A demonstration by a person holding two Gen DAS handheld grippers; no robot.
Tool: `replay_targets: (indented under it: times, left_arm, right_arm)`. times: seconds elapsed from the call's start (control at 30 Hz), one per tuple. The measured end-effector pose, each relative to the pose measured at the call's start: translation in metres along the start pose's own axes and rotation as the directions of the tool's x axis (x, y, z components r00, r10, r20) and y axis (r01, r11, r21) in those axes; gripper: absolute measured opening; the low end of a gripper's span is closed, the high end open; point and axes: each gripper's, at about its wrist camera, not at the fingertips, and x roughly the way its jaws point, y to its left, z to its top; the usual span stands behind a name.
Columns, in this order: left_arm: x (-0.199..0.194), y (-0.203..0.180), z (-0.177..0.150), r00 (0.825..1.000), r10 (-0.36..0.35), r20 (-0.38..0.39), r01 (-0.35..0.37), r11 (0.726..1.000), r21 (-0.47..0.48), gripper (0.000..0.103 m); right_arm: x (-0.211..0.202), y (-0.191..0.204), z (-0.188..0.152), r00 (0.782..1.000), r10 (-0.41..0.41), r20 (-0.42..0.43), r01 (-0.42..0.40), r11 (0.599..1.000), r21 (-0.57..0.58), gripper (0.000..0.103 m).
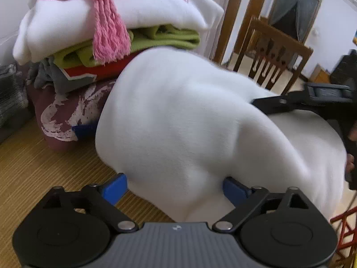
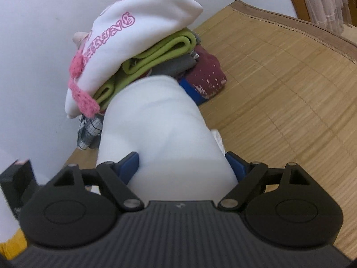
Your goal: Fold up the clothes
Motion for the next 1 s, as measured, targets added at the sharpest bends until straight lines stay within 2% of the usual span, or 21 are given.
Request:
replay_targets:
  times: [0.1, 0.27, 0.47, 0.57, 0.77, 0.83, 0.93, 1.0]
  left_arm:
    - [-0.006, 0.002, -0.012, 1.0, 0.016, -0.011, -0.016, 0.999, 0.041, 0.102]
    - [-0.015, 0.007, -0.014, 1.0, 0.022, -0.005, -0.022, 1.0, 0.007, 0.102]
    - [-0.031, 0.001, -0.02, 0.996, 0.093, -0.003, -0.093, 0.995, 0.031, 0.099]
    - [-0.038, -0.003, -0.024, 0.992, 0.123, -0.007, -0.122, 0.992, 0.039, 0.099]
    - [-0.056, -0.005, -0.033, 0.993, 0.117, 0.013, -0.118, 0.993, 0.031, 0.099]
    - [-0.062, -0.004, -0.035, 0.992, 0.127, 0.018, -0.127, 0.992, 0.025, 0.099]
    - [-0.074, -0.002, -0.04, 0.993, 0.121, 0.015, -0.121, 0.993, 0.006, 0.099]
    - [-0.084, -0.001, -0.044, 0.99, 0.143, 0.011, -0.143, 0.99, -0.003, 0.099]
  right_arm:
    - [-0.008, -0.006, -0.022, 0.998, 0.001, 0.056, -0.004, 0.999, 0.05, 0.091]
    - [-0.015, 0.001, -0.019, 0.989, -0.045, 0.138, 0.034, 0.996, 0.078, 0.092]
    - [-0.059, 0.031, -0.019, 0.929, -0.178, 0.326, 0.173, 0.984, 0.042, 0.092]
    - [-0.077, 0.055, -0.03, 0.906, -0.196, 0.375, 0.22, 0.975, -0.021, 0.092]
    - [-0.085, 0.111, -0.074, 0.878, -0.203, 0.433, 0.306, 0.935, -0.181, 0.092]
    - [-0.079, 0.125, -0.088, 0.876, -0.211, 0.434, 0.329, 0.919, -0.218, 0.092]
    - [-0.075, 0.137, -0.101, 0.893, -0.196, 0.404, 0.306, 0.924, -0.228, 0.092]
    - [-0.074, 0.143, -0.106, 0.903, -0.187, 0.386, 0.285, 0.934, -0.215, 0.092]
